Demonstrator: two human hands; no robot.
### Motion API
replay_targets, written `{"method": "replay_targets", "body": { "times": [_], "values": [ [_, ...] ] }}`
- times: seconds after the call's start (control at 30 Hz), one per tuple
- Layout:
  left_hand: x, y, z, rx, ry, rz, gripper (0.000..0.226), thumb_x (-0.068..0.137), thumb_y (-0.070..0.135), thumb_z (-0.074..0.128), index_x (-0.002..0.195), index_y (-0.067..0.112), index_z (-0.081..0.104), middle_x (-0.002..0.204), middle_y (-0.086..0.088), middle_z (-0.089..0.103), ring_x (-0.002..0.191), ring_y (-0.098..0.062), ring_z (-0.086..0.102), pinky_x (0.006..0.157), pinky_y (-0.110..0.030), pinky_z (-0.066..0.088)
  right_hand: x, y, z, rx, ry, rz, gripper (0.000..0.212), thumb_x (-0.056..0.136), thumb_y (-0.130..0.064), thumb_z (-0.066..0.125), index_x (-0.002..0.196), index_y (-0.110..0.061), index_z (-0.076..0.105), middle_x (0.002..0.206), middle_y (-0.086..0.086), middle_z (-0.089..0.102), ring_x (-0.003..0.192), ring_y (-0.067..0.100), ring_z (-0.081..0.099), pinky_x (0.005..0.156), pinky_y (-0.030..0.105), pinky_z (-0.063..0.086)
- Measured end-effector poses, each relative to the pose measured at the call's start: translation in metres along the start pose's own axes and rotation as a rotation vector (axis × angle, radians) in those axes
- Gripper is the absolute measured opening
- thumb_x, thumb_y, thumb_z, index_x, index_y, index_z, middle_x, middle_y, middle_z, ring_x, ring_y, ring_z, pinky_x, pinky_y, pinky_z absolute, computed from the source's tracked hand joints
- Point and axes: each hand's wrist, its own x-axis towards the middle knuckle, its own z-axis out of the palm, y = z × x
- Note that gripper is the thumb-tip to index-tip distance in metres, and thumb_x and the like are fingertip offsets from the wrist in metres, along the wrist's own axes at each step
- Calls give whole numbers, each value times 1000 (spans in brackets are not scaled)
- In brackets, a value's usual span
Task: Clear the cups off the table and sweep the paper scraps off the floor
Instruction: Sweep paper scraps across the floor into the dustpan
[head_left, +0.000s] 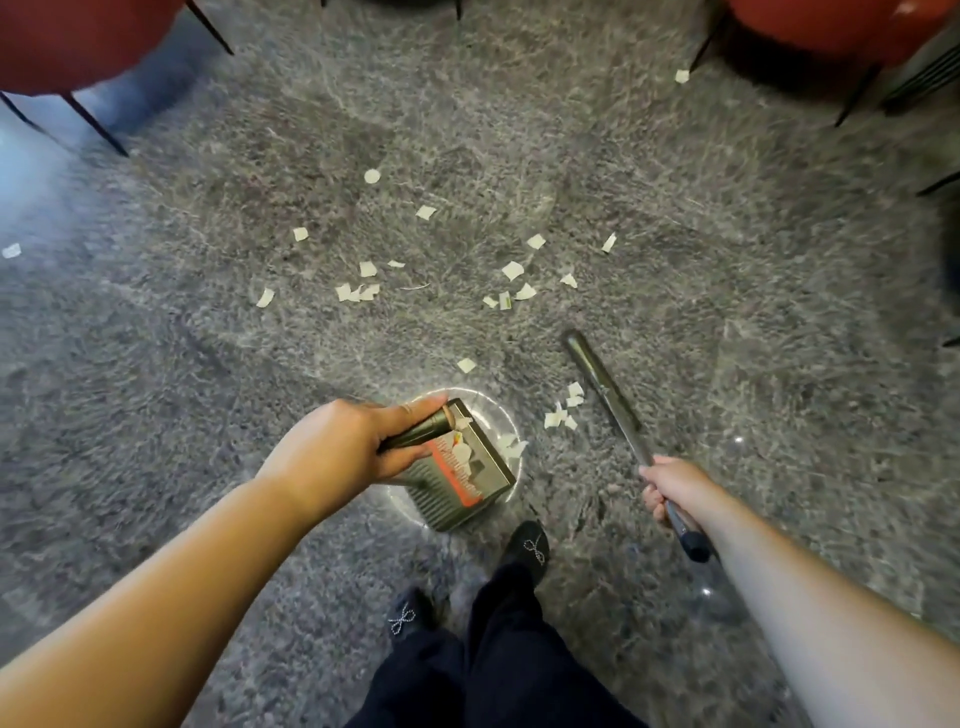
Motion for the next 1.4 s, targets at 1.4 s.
{"method": "replay_targets", "body": {
  "times": [1.4],
  "values": [
    [-30,0,-12,-3,72,-88,60,87,47,62,137,54,30,88,4,72,70,-15,65,63,-34,55,-95,74,93,6,-271,-18,56,100,-6,45,151,-15,24,55,5,36,32,6,32,33,17,28]
  ]
}}
